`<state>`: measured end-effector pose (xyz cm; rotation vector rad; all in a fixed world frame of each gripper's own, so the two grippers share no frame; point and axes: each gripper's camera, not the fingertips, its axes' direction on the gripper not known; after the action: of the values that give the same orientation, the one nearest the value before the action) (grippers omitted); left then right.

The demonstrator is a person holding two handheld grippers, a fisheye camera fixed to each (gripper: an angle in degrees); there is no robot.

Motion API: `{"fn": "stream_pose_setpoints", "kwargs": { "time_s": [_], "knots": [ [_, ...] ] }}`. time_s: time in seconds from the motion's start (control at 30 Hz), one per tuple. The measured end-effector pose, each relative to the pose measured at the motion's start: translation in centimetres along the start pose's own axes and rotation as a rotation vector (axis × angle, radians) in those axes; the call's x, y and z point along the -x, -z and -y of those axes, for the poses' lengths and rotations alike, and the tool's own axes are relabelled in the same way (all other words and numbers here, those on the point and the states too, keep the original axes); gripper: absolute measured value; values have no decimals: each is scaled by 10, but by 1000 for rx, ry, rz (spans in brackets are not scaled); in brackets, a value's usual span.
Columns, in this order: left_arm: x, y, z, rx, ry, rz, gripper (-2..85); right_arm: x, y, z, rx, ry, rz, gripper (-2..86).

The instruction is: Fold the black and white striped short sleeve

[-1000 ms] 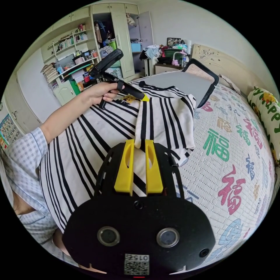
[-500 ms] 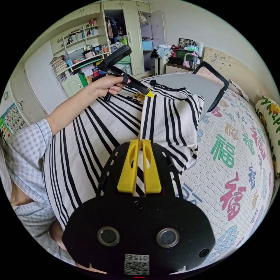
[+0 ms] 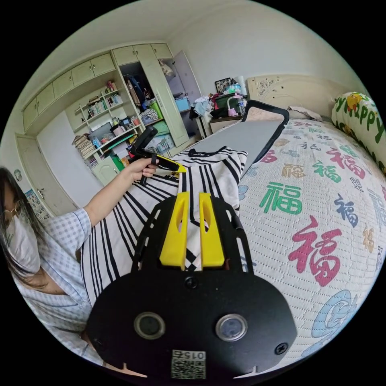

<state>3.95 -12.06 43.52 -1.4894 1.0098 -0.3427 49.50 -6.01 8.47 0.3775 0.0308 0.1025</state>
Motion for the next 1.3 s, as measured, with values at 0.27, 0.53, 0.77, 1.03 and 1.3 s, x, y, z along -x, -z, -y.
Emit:
{"fn": "stream_pose_setpoints", "kwargs": {
  "time_s": [0.27,0.53,0.77,1.03,1.3],
  "knots": [
    [7,14,9,50,14,66,7,-29,-44,-20,67,-151,-205,45],
    [11,71,9,-32,-12,-35,39,-42,-82,-42,138,-182,-139,45],
    [45,286,-115,-349,59,128,60,17,-101,-42,65,-27,-260,46],
    [213,373,-338,-553,464,62,87,179,-268,47,289,284,-170,53],
    [375,345,-399,-736,806,-343,155,378,-526,70,507,637,-80,83]
  ]
}}
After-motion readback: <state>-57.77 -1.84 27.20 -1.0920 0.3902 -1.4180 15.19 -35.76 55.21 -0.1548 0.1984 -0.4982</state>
